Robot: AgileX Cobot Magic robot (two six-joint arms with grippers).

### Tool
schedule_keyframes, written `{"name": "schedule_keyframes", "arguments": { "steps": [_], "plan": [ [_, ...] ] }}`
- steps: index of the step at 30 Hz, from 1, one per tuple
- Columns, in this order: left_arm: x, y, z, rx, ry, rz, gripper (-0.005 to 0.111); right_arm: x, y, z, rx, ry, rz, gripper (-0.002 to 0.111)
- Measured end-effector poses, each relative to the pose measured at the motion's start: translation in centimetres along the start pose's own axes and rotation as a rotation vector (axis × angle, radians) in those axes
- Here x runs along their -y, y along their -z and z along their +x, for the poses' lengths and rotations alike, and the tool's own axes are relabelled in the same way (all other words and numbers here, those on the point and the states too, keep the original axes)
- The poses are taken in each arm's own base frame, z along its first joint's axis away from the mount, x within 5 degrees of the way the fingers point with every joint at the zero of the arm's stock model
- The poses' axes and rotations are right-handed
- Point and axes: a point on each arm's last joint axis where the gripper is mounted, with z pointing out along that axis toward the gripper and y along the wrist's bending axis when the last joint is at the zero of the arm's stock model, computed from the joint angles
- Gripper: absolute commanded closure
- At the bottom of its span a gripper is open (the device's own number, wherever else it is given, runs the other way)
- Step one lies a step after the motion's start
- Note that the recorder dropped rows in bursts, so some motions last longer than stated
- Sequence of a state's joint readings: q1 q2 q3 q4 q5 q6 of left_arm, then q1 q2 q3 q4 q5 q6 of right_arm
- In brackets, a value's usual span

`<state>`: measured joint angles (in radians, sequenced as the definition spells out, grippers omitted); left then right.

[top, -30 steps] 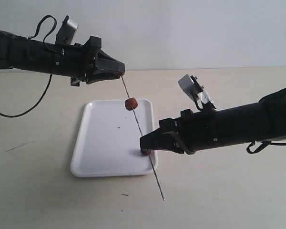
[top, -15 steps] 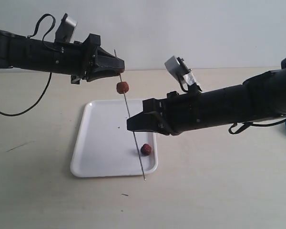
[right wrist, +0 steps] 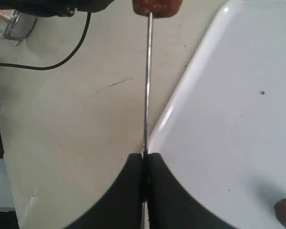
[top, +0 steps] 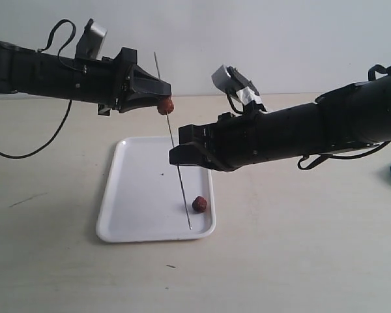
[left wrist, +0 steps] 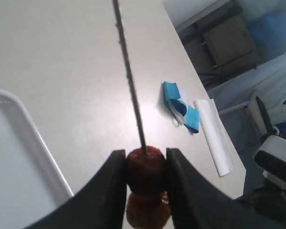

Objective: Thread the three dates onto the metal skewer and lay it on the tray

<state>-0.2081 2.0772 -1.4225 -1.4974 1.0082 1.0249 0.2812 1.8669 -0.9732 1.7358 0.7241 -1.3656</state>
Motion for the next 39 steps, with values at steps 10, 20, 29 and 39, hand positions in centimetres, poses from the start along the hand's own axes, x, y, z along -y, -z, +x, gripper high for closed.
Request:
{"name": "schedule_keyframes", "arguments": {
  "steps": [10, 20, 29, 39],
  "plan": [
    [0.0, 0.0, 0.1, -0.011, -0.019, -0.002, 0.050, -0.1, 0.0, -0.1, 0.003, 0.008, -0.001, 0.108],
    [0.0, 0.7, 0.2, -0.032, -0.072, 0.044, 0.050, 0.7, 0.0, -0.3, 0.022, 0.013, 0.086, 0.108],
    [-0.8, 0.9, 2.0, -0.242, -0.248, -0.015, 0.050, 1.3, 4.2, -3.1, 0.152, 0.058, 0.261, 0.108],
    [2.8, -7.5, 8.9, -0.699, -0.666, -0.347, 0.050, 3.8, 8.6, -3.6, 0.075, 0.092, 0.348, 0.108]
  ]
}}
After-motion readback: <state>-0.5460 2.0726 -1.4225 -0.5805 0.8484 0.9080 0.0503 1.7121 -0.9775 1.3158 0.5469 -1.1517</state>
